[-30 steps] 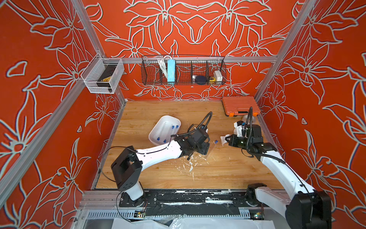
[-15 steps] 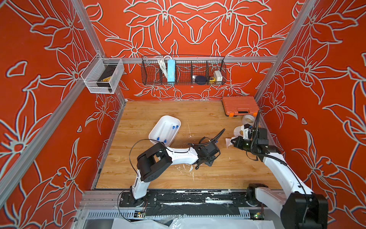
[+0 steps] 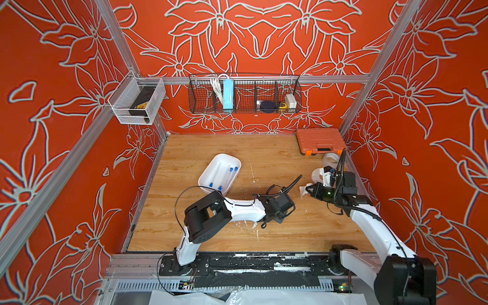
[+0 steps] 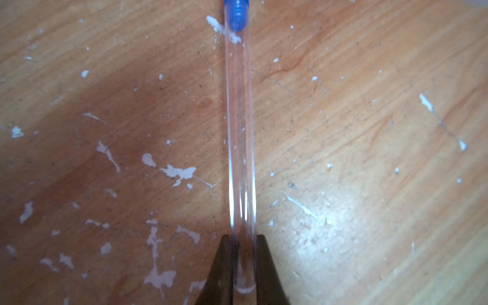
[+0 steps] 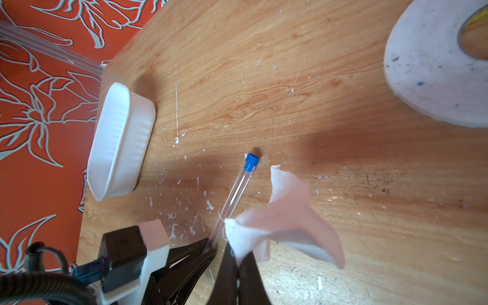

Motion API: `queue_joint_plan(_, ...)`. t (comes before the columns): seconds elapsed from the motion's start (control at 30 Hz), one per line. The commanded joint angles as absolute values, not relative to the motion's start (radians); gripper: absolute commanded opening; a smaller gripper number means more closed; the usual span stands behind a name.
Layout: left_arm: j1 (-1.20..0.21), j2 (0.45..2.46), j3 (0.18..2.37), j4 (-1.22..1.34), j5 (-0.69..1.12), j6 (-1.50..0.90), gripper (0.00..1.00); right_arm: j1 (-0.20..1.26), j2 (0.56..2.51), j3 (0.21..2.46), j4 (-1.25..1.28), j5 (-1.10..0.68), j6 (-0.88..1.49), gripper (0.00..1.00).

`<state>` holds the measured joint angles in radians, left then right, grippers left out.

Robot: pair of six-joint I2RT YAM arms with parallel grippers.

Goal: Wipe the exteriors of test tubes
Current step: Pick up the test tube at the center of the board, then wipe the dirt from the test tube.

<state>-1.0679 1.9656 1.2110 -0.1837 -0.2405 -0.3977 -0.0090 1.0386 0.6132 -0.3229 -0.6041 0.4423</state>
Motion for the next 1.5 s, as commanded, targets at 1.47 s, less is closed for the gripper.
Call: queue_joint_plan(1.47,-0.951,1.251,0.813,0.013,0.264,-0.626,0.05,0.519,1.063,0.743,-0.22,-0.511,0.318,0.0)
